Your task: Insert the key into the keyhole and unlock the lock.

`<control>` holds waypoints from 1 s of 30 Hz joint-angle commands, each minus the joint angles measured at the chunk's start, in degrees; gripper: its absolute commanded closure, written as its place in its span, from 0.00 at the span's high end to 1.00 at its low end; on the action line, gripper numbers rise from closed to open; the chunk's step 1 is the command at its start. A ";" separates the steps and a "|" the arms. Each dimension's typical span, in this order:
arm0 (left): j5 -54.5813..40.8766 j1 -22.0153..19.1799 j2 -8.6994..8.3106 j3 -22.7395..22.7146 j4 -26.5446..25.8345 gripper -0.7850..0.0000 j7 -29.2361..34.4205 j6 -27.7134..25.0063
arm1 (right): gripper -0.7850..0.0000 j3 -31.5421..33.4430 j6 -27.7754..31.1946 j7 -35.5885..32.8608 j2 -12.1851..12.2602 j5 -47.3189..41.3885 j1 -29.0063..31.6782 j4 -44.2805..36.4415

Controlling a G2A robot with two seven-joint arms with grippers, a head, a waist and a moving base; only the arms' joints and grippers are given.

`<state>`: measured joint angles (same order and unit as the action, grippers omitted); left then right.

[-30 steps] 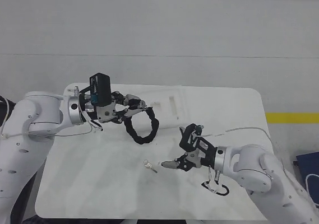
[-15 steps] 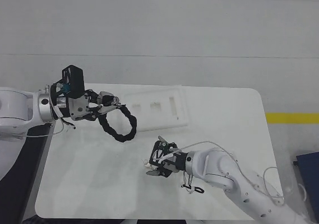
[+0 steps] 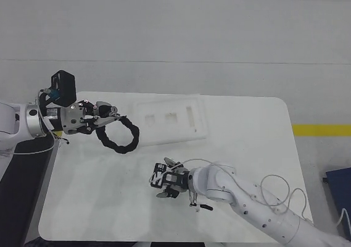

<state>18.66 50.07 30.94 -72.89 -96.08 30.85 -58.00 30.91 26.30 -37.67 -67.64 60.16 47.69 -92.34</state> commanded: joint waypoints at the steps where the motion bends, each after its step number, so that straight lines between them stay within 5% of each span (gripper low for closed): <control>1: 0.05 -0.02 0.03 0.01 -0.01 0.00 0.00 0.00 | 0.93 -0.97 0.29 0.06 -0.77 0.21 -0.93 1.52; 10: 0.05 -0.02 0.03 0.01 -0.01 0.00 0.00 0.00 | 0.85 -3.67 0.42 0.90 -3.12 3.17 -2.28 4.35; 16: 0.05 -0.02 0.03 0.01 -0.01 0.00 0.00 0.00 | 0.65 -4.70 0.75 1.68 -4.12 6.24 -2.33 5.56; 30: 0.05 -0.02 0.03 0.01 -0.01 0.00 0.00 0.00 | 0.46 -4.07 0.21 1.53 -5.59 9.62 -1.90 7.49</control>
<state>18.71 50.05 30.97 -72.88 -96.09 30.85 -58.00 26.71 26.62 -36.17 -73.18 69.60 45.66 -84.87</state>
